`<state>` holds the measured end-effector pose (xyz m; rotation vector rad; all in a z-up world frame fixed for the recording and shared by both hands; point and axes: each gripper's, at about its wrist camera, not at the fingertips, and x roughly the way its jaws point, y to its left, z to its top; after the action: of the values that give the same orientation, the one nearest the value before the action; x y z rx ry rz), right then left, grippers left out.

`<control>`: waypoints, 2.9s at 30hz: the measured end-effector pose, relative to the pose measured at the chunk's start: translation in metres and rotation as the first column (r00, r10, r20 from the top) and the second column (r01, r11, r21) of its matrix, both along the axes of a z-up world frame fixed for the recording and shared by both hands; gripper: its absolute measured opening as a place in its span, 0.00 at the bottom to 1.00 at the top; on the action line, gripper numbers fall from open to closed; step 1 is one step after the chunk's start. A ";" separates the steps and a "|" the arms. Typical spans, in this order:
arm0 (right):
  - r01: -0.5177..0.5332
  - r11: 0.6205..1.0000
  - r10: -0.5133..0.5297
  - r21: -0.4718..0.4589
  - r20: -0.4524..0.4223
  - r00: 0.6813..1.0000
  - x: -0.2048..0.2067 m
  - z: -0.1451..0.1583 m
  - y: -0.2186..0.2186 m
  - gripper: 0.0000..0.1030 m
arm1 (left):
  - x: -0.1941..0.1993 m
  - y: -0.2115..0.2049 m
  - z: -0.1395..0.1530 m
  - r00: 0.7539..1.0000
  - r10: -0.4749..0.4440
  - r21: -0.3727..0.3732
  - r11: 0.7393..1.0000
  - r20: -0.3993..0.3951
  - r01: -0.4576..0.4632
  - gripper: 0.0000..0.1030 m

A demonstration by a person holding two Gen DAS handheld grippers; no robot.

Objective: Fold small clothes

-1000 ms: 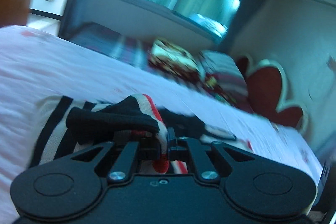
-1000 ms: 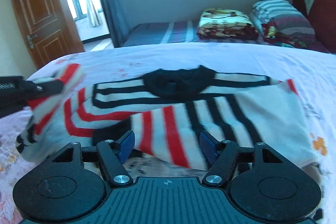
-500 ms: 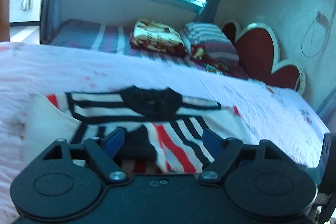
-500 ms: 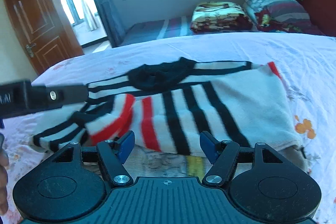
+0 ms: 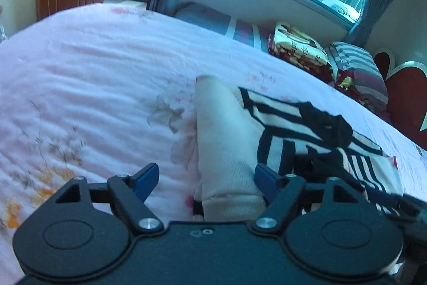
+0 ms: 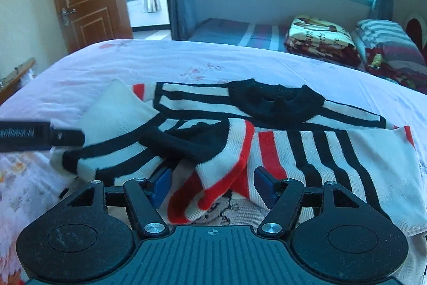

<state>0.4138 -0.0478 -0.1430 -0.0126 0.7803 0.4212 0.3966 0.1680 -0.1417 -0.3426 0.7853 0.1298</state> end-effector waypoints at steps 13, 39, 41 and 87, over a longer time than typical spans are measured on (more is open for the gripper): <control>0.295 0.947 -0.288 0.125 -0.067 0.955 0.025 0.015 -0.115 0.07 | 0.026 -0.001 -0.030 0.999 0.000 -0.087 0.996 -0.043 -0.003 0.77; 0.350 0.937 -0.347 0.005 -0.112 0.931 0.027 -0.010 -0.163 0.02 | 0.024 -0.008 -0.036 0.999 -0.040 -0.019 0.999 0.024 0.040 0.18; 0.372 0.927 -0.362 0.053 -0.142 0.921 0.025 -0.013 -0.176 0.02 | 0.024 -0.011 -0.034 0.998 -0.058 0.001 0.998 0.017 0.058 0.18; 0.204 0.977 -0.201 0.070 -0.051 0.978 0.055 0.016 -0.121 0.03 | 0.059 -0.069 0.008 0.987 -0.153 0.091 0.985 0.039 0.149 0.56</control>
<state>0.4691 -0.1686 -0.1269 0.1454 0.7994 0.2574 0.4557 0.0988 -0.1338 -0.2007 0.7551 0.0136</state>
